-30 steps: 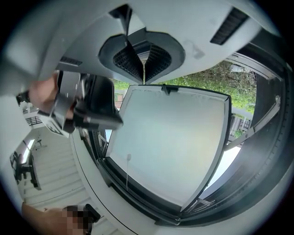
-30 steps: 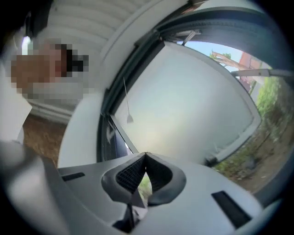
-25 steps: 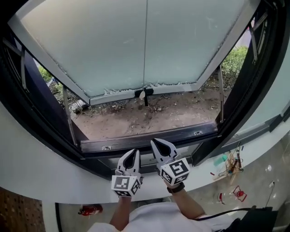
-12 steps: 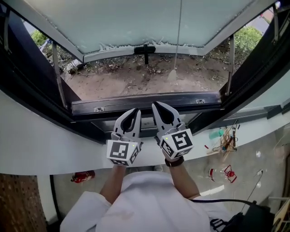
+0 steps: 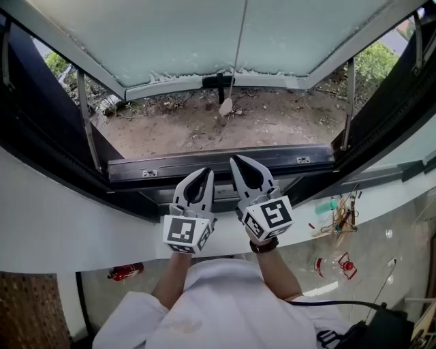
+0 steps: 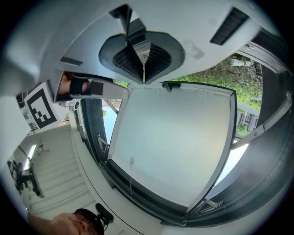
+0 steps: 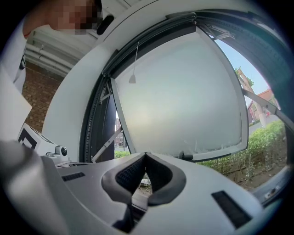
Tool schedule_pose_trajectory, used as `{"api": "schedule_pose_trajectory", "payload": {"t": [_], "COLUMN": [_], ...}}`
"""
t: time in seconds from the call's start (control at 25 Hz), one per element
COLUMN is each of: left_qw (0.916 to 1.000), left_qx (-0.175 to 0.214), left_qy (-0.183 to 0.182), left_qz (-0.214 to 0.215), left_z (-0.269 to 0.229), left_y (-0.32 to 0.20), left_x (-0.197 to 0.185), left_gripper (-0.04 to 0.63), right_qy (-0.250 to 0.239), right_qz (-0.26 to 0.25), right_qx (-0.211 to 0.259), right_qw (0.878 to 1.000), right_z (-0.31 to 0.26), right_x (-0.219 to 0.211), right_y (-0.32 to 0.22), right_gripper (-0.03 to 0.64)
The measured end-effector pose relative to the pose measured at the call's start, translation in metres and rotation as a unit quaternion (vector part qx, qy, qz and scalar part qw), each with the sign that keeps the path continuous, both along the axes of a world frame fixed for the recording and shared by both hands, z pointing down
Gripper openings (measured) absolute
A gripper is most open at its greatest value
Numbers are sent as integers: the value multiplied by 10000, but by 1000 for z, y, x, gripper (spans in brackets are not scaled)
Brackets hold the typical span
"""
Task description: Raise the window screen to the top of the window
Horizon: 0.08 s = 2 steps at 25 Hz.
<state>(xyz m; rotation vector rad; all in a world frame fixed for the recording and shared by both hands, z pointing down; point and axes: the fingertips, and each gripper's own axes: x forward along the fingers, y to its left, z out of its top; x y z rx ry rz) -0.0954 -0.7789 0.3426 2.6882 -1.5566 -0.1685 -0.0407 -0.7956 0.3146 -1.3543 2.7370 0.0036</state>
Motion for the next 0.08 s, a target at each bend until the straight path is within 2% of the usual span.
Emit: {"api": "schedule_pose_trajectory", "payload": {"t": [0.08], "left_qw": [10000], "left_qx": [31], "left_qy": [-9], "left_qz": [12], "left_z": [-2], "left_y": [-3], "left_x": [-1], "left_gripper": [12], "right_qy": [-17], "right_qz": [-12], "right_qx": [42], "right_qw": [10000], "right_z": [-3], "right_x": [-2], "right_y": [-3], "right_gripper": [2]}}
